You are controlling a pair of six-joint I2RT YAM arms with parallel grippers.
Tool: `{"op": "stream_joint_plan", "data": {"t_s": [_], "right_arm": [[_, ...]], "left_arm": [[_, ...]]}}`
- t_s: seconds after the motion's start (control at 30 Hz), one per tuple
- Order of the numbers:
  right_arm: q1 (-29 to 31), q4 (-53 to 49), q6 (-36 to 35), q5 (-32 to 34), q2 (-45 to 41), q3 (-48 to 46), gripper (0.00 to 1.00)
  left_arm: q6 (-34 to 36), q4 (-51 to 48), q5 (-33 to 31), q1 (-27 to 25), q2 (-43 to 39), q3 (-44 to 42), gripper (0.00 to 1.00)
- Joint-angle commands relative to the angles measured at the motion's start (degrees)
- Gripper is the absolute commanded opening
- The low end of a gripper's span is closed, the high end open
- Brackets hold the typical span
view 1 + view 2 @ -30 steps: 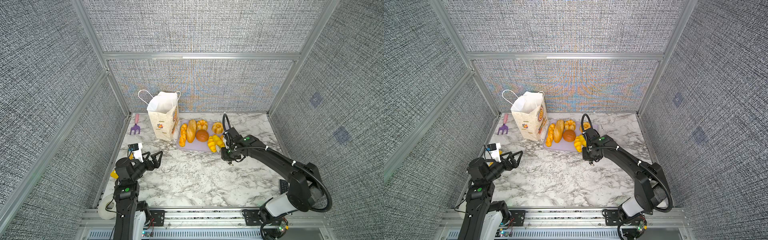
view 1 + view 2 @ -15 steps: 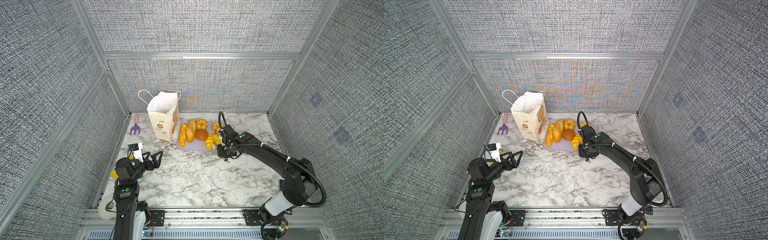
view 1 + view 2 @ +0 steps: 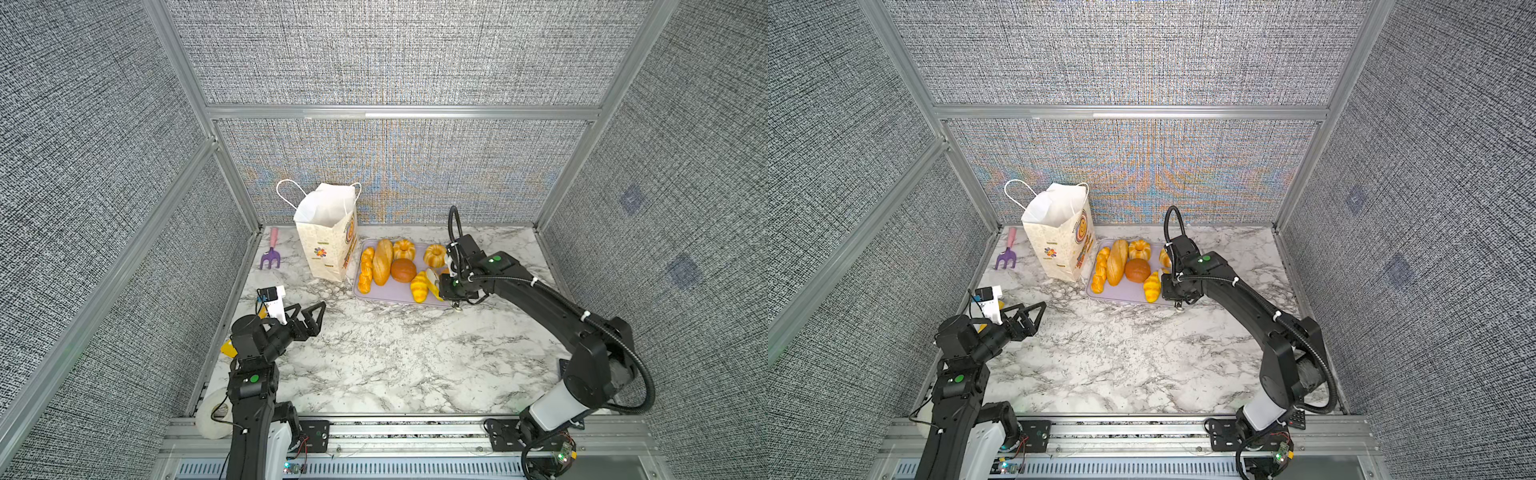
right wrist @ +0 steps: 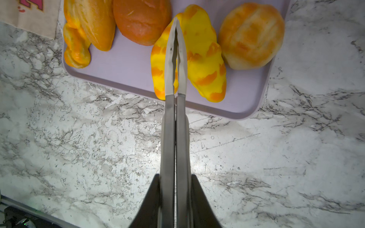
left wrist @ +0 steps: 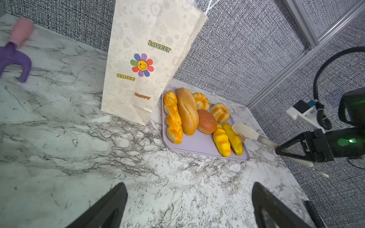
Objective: Take the fake bread out of the paper bag
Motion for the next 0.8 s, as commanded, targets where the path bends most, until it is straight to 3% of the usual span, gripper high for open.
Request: {"op": "stream_joint_plan", "data": {"t_s": [0.0,0.43,0.77], "right_arm": [[-0.9,0.7,-1.3,-0.9,2.0,1.4,0.03],[-3.7,0.1,-2.6,3.0,8.0,4.5,0.02],[-3.5,2.7,0.7,2.0,2.2,-4.6,0.02]], "left_arm": [[-0.1,1.5,0.2,0.1,0.0,-0.3,0.99],[-0.1,1.5,0.3,0.1,0.0,-0.2,0.99],[-0.2,1.6,0.3,0.0,0.1,-0.2,0.99]]}}
